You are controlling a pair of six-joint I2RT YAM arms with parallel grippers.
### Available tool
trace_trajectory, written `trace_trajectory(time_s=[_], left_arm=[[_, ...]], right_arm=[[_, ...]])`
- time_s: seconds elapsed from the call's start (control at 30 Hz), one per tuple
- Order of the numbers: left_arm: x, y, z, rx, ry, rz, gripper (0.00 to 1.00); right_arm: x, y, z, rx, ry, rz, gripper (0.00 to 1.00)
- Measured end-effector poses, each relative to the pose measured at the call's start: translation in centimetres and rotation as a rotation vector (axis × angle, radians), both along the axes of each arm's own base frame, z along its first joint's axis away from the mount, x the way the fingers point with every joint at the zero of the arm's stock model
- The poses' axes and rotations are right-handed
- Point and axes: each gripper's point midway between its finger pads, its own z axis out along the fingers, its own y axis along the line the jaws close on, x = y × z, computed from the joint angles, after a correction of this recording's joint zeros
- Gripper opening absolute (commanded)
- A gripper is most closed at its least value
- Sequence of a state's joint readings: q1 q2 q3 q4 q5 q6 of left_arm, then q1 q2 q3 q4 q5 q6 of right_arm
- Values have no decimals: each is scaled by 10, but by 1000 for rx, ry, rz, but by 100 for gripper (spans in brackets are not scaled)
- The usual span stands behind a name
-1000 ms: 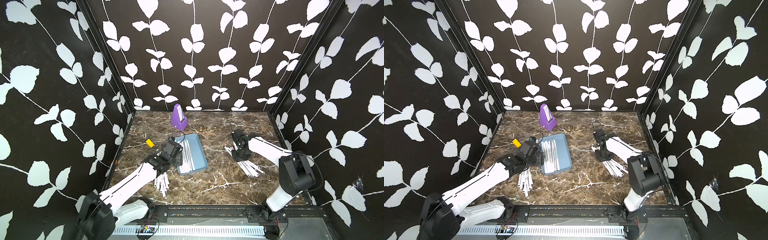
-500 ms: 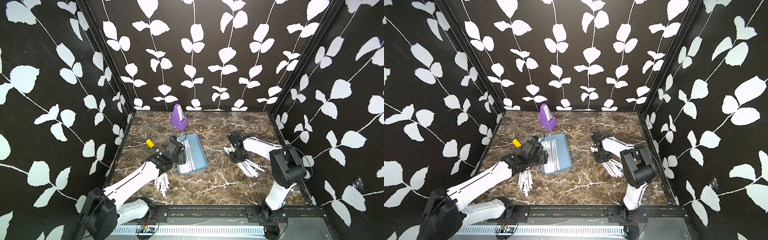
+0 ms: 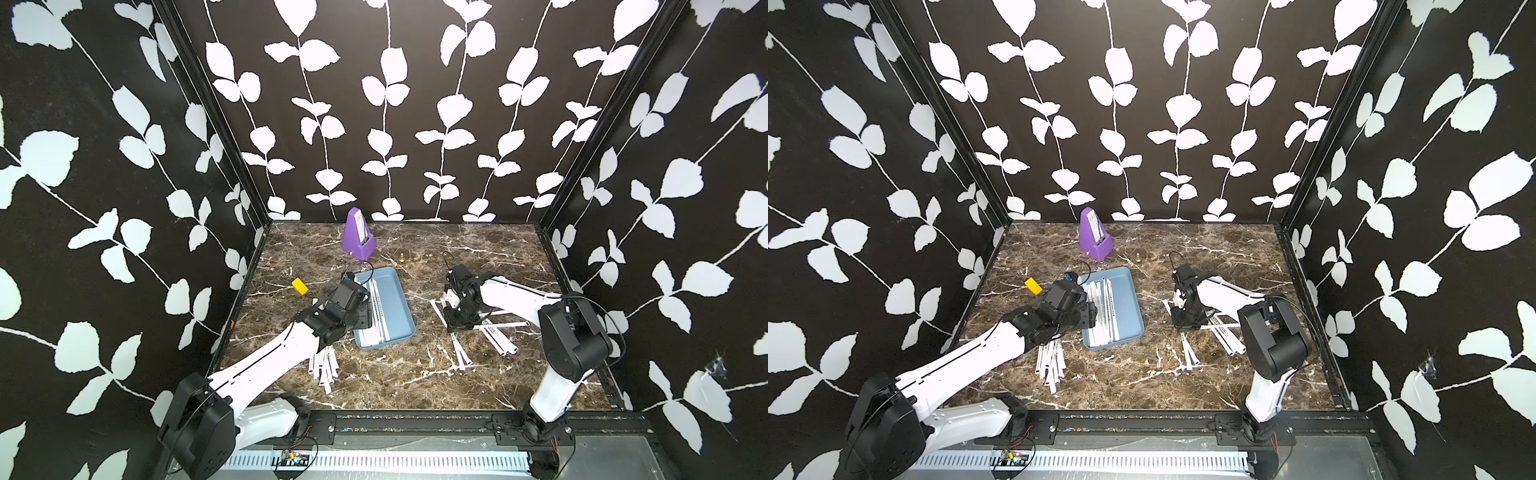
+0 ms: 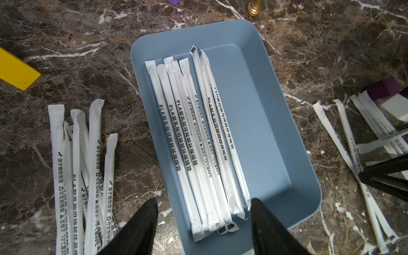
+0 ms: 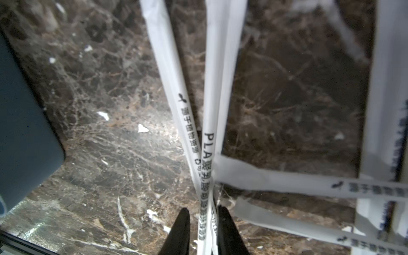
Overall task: Put the straws into the storage box
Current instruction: Pick up the straw from the center of the board.
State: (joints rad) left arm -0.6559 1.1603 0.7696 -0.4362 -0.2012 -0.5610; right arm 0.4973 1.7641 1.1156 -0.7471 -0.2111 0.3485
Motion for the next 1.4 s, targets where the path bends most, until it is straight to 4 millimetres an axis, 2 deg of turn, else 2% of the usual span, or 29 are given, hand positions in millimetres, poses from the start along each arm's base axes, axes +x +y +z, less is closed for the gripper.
trace_trajectory(time_s=[0.13, 0.3, 0.53, 0.73, 1.07, 1.4], left_arm=[[0, 0, 0, 0, -1, 0, 69], [0, 0, 0, -1, -1, -1, 68], [0, -1, -1, -3, 1, -2, 68], [-1, 0, -2, 0, 4, -2, 68], [-2, 1, -6, 4, 9, -1, 68], [-4, 3, -6, 0, 1, -1, 68]], right_arm=[[0, -16, -1, -124, -33, 28, 26], [-7, -16, 1, -189, -46, 80, 26], [-9, -16, 3, -207, -58, 95, 25], [-4, -16, 3, -218, -71, 96, 20], [0, -13, -5, -219, -66, 95, 21], [1, -13, -12, -227, -57, 90, 12]])
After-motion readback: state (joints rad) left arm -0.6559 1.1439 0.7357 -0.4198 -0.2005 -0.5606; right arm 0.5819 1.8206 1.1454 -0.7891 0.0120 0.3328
